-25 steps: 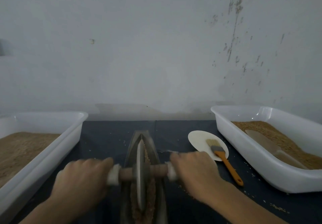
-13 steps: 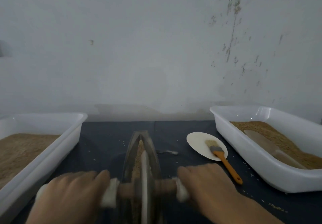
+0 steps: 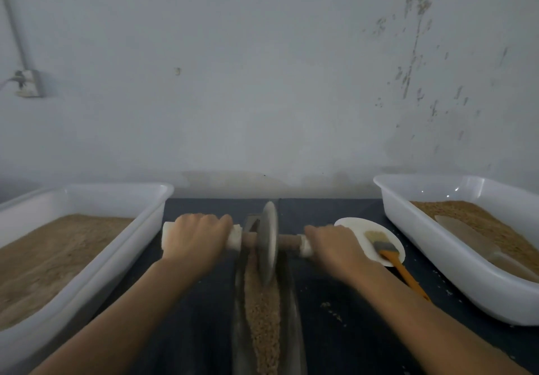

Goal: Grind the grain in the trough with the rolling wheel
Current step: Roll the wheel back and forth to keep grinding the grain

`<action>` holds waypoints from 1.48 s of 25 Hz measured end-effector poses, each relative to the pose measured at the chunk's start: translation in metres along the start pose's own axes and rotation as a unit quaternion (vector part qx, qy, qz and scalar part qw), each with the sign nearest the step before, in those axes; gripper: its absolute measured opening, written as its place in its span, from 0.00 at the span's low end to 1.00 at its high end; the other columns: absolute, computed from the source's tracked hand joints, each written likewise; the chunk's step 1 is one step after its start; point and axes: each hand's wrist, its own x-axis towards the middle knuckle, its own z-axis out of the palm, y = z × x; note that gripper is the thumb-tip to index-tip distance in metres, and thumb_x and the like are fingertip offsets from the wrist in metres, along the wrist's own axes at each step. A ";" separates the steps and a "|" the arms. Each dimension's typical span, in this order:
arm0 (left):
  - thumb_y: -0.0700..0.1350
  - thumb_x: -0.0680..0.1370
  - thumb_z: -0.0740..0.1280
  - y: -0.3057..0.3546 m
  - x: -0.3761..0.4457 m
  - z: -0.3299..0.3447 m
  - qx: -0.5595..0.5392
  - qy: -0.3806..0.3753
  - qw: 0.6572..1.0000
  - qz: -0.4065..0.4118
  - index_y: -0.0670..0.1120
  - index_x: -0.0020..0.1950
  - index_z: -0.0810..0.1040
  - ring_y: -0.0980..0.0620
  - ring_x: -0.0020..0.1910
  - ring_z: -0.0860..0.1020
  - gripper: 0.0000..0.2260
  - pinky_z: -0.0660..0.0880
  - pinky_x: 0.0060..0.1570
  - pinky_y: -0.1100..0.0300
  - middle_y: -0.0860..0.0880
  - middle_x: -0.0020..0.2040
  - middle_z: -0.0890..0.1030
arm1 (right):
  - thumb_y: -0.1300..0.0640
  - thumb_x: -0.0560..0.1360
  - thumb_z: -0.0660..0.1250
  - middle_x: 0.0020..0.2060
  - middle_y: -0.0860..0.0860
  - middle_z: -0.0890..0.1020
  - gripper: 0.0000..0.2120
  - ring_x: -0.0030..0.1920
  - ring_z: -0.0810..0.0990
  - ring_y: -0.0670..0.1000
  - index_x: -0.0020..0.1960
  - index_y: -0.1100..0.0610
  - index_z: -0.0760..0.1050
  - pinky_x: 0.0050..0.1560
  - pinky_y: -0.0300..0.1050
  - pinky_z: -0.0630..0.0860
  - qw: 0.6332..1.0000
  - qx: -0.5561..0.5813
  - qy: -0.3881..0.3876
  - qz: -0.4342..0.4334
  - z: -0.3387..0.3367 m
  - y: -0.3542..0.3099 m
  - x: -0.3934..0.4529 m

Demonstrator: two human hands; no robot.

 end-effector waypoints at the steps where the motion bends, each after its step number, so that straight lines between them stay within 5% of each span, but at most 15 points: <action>1: 0.56 0.72 0.68 0.001 -0.019 -0.003 -0.010 -0.007 1.000 0.008 0.56 0.47 0.66 0.54 0.40 0.76 0.11 0.63 0.36 0.59 0.56 0.41 0.76 | 0.48 0.73 0.66 0.46 0.50 0.81 0.11 0.45 0.80 0.54 0.51 0.50 0.69 0.43 0.48 0.73 1.000 0.013 -0.018 -0.017 0.000 0.000 -0.022; 3: 0.56 0.64 0.75 0.004 -0.066 -0.012 -0.058 0.021 0.997 0.038 0.57 0.40 0.63 0.57 0.30 0.68 0.20 0.58 0.31 0.62 0.57 0.33 0.68 | 0.51 0.66 0.72 0.37 0.49 0.79 0.13 0.36 0.78 0.50 0.45 0.49 0.70 0.35 0.48 0.75 0.996 0.005 0.023 -0.081 -0.010 -0.004 -0.070; 5: 0.50 0.52 0.79 0.002 -0.105 -0.024 -0.117 0.095 0.985 0.086 0.55 0.35 0.62 0.54 0.22 0.66 0.26 0.53 0.27 0.63 0.56 0.26 0.65 | 0.62 0.55 0.71 0.26 0.48 0.73 0.14 0.24 0.72 0.49 0.36 0.51 0.69 0.23 0.40 0.61 0.976 -0.024 0.155 -0.151 -0.027 -0.008 -0.103; 7: 0.48 0.51 0.79 -0.004 -0.121 -0.025 -0.122 0.104 0.983 0.089 0.54 0.33 0.62 0.52 0.20 0.67 0.26 0.52 0.28 0.62 0.55 0.25 0.66 | 0.64 0.51 0.68 0.23 0.47 0.70 0.14 0.21 0.69 0.49 0.32 0.52 0.68 0.25 0.37 0.51 0.968 -0.031 0.195 -0.158 -0.039 -0.008 -0.114; 10: 0.55 0.59 0.76 -0.005 -0.097 -0.014 -0.063 0.006 0.996 0.061 0.58 0.36 0.61 0.58 0.23 0.65 0.23 0.50 0.26 0.64 0.58 0.27 0.67 | 0.55 0.57 0.77 0.31 0.47 0.77 0.19 0.28 0.76 0.50 0.40 0.50 0.70 0.25 0.44 0.66 0.989 -0.067 0.056 -0.117 -0.030 -0.009 -0.084; 12: 0.57 0.69 0.70 -0.004 -0.057 0.014 -0.057 0.020 0.998 0.005 0.57 0.39 0.62 0.58 0.29 0.70 0.16 0.61 0.27 0.62 0.58 0.32 0.71 | 0.52 0.70 0.70 0.42 0.48 0.80 0.13 0.40 0.79 0.52 0.49 0.50 0.68 0.34 0.46 0.68 0.992 -0.116 0.020 -0.047 -0.022 -0.010 -0.039; 15: 0.56 0.74 0.66 -0.005 -0.009 0.032 -0.075 0.018 0.995 -0.061 0.55 0.41 0.67 0.53 0.34 0.75 0.10 0.71 0.34 0.59 0.55 0.35 0.75 | 0.53 0.74 0.66 0.46 0.49 0.81 0.11 0.43 0.79 0.54 0.54 0.52 0.69 0.36 0.46 0.66 0.988 -0.138 0.067 -0.013 -0.021 -0.012 0.016; 19: 0.57 0.74 0.67 -0.008 -0.035 0.030 -0.119 0.002 0.992 -0.049 0.56 0.40 0.66 0.58 0.31 0.70 0.11 0.63 0.31 0.62 0.57 0.33 0.72 | 0.56 0.71 0.69 0.43 0.49 0.80 0.11 0.41 0.79 0.54 0.52 0.52 0.70 0.34 0.46 0.65 0.989 -0.125 0.057 -0.054 -0.026 -0.016 -0.012; 21: 0.57 0.71 0.70 -0.009 -0.070 0.015 -0.129 -0.002 0.992 0.007 0.58 0.38 0.64 0.62 0.28 0.69 0.14 0.59 0.28 0.66 0.59 0.31 0.71 | 0.53 0.62 0.76 0.34 0.48 0.79 0.17 0.32 0.78 0.50 0.45 0.50 0.71 0.28 0.44 0.64 0.987 -0.101 0.078 -0.100 -0.028 -0.017 -0.062; 24: 0.53 0.55 0.77 -0.008 -0.107 -0.024 -0.103 0.066 0.989 0.083 0.57 0.34 0.64 0.59 0.21 0.64 0.22 0.45 0.27 0.67 0.58 0.25 0.67 | 0.45 0.46 0.79 0.23 0.43 0.68 0.28 0.22 0.64 0.44 0.35 0.42 0.63 0.24 0.35 0.47 0.991 -0.027 0.054 -0.116 -0.046 -0.011 -0.105; 26: 0.55 0.55 0.77 -0.006 -0.106 -0.035 -0.070 0.016 0.994 0.080 0.57 0.35 0.62 0.58 0.21 0.63 0.23 0.44 0.27 0.66 0.58 0.25 0.66 | 0.43 0.60 0.74 0.28 0.42 0.66 0.25 0.29 0.66 0.44 0.37 0.41 0.55 0.27 0.35 0.55 0.994 -0.024 -0.026 -0.100 -0.040 -0.008 -0.104; 28: 0.58 0.66 0.72 -0.002 -0.086 -0.021 -0.036 -0.030 0.997 0.054 0.59 0.38 0.60 0.60 0.26 0.65 0.19 0.53 0.26 0.64 0.58 0.29 0.68 | 0.45 0.69 0.68 0.33 0.43 0.71 0.19 0.35 0.72 0.45 0.40 0.41 0.55 0.32 0.42 0.67 0.997 -0.016 -0.022 -0.068 -0.023 -0.006 -0.078; 31: 0.55 0.74 0.66 -0.001 -0.028 0.003 -0.025 -0.036 0.999 -0.019 0.56 0.45 0.67 0.54 0.36 0.74 0.08 0.67 0.35 0.58 0.56 0.38 0.74 | 0.46 0.72 0.67 0.40 0.48 0.80 0.12 0.37 0.77 0.53 0.44 0.46 0.63 0.35 0.46 0.66 0.998 -0.051 0.031 -0.020 -0.005 -0.004 -0.011; 37: 0.52 0.74 0.65 0.001 -0.018 -0.003 -0.038 -0.009 0.999 -0.003 0.53 0.45 0.65 0.51 0.40 0.77 0.09 0.65 0.36 0.57 0.54 0.43 0.78 | 0.45 0.72 0.67 0.40 0.48 0.80 0.11 0.40 0.79 0.53 0.47 0.48 0.68 0.35 0.46 0.70 0.999 -0.021 0.041 -0.015 0.001 -0.003 -0.019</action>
